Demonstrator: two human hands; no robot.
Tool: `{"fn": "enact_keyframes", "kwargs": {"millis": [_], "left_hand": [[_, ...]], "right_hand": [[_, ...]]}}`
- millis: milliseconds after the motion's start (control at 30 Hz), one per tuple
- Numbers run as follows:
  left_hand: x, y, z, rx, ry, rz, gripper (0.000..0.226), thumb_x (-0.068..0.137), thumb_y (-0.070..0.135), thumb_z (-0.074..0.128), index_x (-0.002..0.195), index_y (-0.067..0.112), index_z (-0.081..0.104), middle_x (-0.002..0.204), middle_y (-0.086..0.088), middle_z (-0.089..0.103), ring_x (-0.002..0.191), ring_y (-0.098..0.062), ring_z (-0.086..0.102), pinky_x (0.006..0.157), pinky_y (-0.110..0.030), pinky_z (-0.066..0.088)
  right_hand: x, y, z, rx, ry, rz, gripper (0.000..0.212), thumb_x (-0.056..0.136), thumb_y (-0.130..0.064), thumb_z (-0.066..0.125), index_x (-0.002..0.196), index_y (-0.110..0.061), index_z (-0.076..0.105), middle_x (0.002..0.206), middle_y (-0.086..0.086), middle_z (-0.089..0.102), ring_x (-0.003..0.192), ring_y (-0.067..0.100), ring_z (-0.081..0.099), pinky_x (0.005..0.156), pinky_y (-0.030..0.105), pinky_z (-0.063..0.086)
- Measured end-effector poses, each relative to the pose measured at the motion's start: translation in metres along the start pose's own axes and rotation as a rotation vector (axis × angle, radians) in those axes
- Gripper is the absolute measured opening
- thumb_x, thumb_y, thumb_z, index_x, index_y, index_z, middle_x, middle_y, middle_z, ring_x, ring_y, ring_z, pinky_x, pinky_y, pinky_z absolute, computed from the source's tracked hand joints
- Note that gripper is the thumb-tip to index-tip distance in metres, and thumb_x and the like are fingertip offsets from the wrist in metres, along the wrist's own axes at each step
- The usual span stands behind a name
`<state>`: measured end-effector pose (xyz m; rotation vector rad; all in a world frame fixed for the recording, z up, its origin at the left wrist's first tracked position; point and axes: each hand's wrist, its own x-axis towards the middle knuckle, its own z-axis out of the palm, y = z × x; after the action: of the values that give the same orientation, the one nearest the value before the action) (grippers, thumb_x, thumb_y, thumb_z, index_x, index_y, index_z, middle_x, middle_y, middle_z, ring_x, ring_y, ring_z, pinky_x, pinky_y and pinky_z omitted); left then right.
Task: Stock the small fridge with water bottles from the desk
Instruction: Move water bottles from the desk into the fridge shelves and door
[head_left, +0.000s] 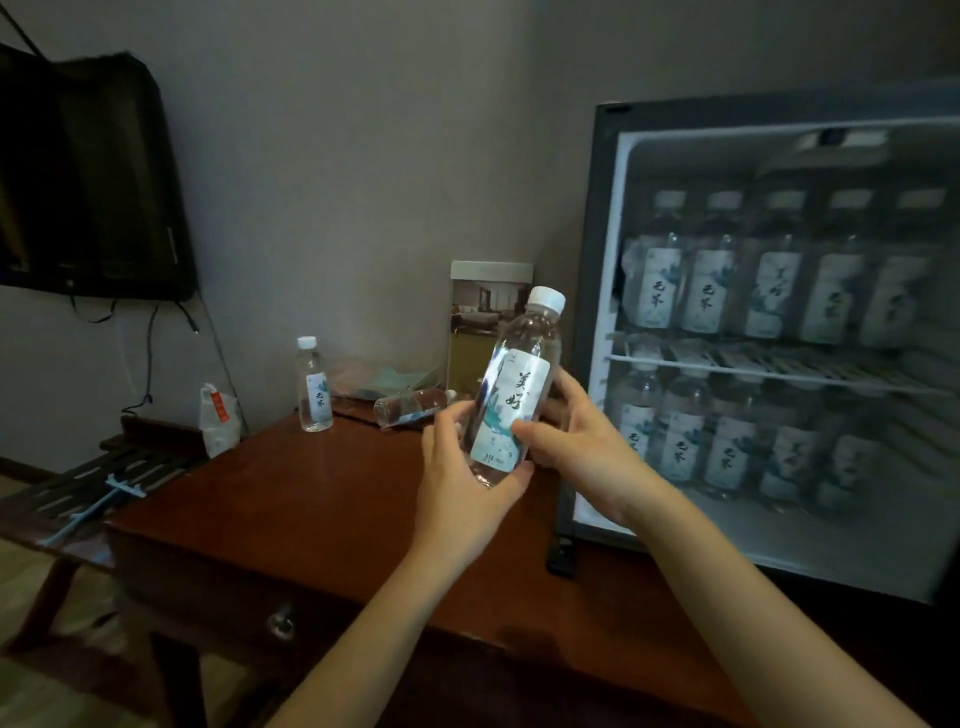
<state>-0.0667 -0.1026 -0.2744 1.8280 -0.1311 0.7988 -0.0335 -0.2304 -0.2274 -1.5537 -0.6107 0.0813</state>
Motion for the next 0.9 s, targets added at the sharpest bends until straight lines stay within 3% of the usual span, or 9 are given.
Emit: {"fn": "enact_keyframes", "kwargs": {"millis": [167,300,433,533,633,767,833,900], "left_hand": [[-0.03,0.028,0.046,0.036,-0.042,0.175,0.084,0.07,0.023,0.079,0.137,0.032,0.029,0.114,0.013,0.029,0.107,-0.005,0.043,0.079,-0.012,0.041],[-0.058,0.058,0.087,-0.102,-0.203,0.291,0.086,0.07,0.022,0.079,0.128,0.046,0.02,0.12,0.031,0.026,0.117,0.001,0.038,0.086,-0.009,0.039],[-0.089,0.087,0.125,-0.355,-0.46,0.278,0.078,0.069,0.039,0.071,0.128,0.049,0.021,0.135,0.012,0.044,0.12,0.002,0.049,0.086,-0.011,0.046],[-0.109,0.108,0.153,-0.443,-0.583,0.317,0.077,0.071,0.039,0.07,0.129,0.049,0.02,0.128,0.027,0.046,0.113,0.005,0.054,0.084,-0.012,0.048],[-0.124,0.132,0.184,-0.458,-0.638,0.399,0.073,0.078,0.04,0.07,0.133,0.041,0.02,0.129,0.018,0.049,0.111,0.004,0.056,0.083,-0.011,0.048],[-0.14,0.156,0.221,-0.411,-0.674,0.466,0.076,0.081,0.026,0.069,0.132,0.042,0.016,0.127,0.009,0.053,0.108,0.001,0.058,0.081,-0.014,0.05],[-0.149,0.157,0.234,-0.396,-0.69,0.457,0.075,0.081,0.023,0.069,0.13,0.041,0.016,0.126,0.008,0.053,0.105,-0.002,0.059,0.08,-0.013,0.049],[-0.156,0.154,0.246,-0.362,-0.695,0.467,0.074,0.082,0.022,0.069,0.132,0.026,0.016,0.121,0.009,0.051,0.101,-0.003,0.059,0.073,-0.008,0.047]], "right_hand": [[-0.055,-0.021,-0.038,-0.156,0.081,-0.038,0.085,0.083,0.0,0.065,0.143,-0.034,0.015,0.128,0.002,0.055,0.106,0.014,0.064,0.082,0.029,0.057],[-0.112,-0.035,-0.076,-0.293,0.193,-0.099,0.099,0.08,-0.001,0.068,0.147,-0.037,0.005,0.132,-0.003,0.052,0.113,0.007,0.059,0.088,0.026,0.054],[-0.179,-0.047,-0.106,-0.443,0.342,-0.137,0.1,0.081,0.0,0.068,0.148,-0.033,0.003,0.122,-0.004,0.057,0.108,0.004,0.061,0.084,0.021,0.052],[-0.224,-0.053,-0.122,-0.572,0.442,-0.143,0.102,0.083,-0.004,0.067,0.147,-0.037,-0.004,0.131,-0.012,0.05,0.112,0.0,0.057,0.091,0.021,0.05],[-0.257,-0.059,-0.14,-0.692,0.572,-0.158,0.101,0.082,-0.004,0.068,0.139,-0.05,-0.001,0.131,-0.026,0.044,0.114,-0.007,0.053,0.095,0.016,0.046],[-0.287,-0.062,-0.166,-0.813,0.703,-0.135,0.105,0.081,-0.005,0.069,0.132,-0.061,-0.002,0.135,-0.018,0.046,0.119,0.0,0.051,0.1,0.027,0.046],[-0.298,-0.059,-0.177,-0.875,0.715,-0.111,0.104,0.082,-0.009,0.07,0.133,-0.062,-0.003,0.126,-0.026,0.046,0.118,0.002,0.052,0.099,0.031,0.047],[-0.303,-0.053,-0.184,-0.912,0.726,-0.082,0.101,0.082,-0.014,0.07,0.134,-0.063,-0.002,0.123,-0.028,0.046,0.117,0.002,0.053,0.097,0.031,0.049]]}}
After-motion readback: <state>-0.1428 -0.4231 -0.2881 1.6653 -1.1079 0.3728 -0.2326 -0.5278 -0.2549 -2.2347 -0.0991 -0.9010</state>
